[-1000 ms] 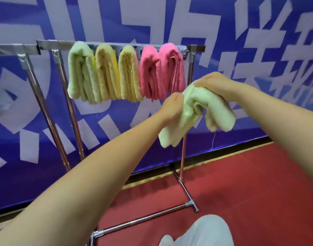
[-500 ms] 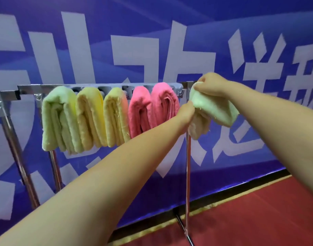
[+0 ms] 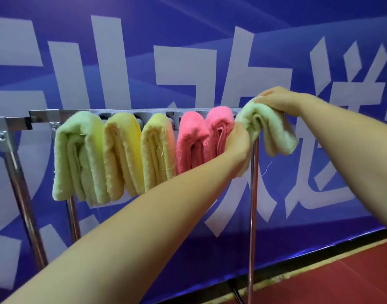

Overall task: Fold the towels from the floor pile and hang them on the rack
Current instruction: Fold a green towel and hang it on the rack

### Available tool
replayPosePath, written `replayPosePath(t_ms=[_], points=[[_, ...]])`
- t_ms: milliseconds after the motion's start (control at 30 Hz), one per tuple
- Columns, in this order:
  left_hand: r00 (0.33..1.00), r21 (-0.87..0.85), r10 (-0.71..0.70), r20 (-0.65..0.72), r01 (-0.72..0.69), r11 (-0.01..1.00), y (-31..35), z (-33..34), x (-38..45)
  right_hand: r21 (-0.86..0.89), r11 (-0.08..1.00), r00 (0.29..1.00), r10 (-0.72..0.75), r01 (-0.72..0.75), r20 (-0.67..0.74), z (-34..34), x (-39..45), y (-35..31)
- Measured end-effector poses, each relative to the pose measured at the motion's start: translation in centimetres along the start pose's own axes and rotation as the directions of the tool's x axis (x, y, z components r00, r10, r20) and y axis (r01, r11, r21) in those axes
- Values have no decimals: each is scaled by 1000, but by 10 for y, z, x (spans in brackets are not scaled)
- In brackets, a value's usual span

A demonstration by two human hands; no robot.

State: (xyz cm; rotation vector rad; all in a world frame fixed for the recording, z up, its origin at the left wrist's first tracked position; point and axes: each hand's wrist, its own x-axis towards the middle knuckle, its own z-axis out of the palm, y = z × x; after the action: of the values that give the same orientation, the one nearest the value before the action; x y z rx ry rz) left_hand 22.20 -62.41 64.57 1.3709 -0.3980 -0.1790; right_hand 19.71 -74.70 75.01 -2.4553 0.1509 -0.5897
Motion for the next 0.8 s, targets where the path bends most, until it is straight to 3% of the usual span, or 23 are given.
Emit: replayPosePath(t_ms=[167,267,433,600,700,800], points=[[999,87,13,-31,-10,996,-9,-6,11,-44,990,991,132,-132,5,23,-7,26],[991,60,135,-14,-134,989,-8,-6,9,96,981,984,175,-170,-44,40,-12,36],[994,15,109,-22,-109,994,-12,-5,10,474,875,952,219,-96,-212,61,-16,22],[993,-55,115,6,-115,992,-7,-2,7,633,761,940,304,-142,-155,67,-30,7],[993,-55,101,53,-98,994,-9,-3,12,765,630,934,338,-134,-115,66,-36,8],[993,-17,101,62,-101,995,-12,-7,10,732,665,929,346,-148,-127,57,-33,6]])
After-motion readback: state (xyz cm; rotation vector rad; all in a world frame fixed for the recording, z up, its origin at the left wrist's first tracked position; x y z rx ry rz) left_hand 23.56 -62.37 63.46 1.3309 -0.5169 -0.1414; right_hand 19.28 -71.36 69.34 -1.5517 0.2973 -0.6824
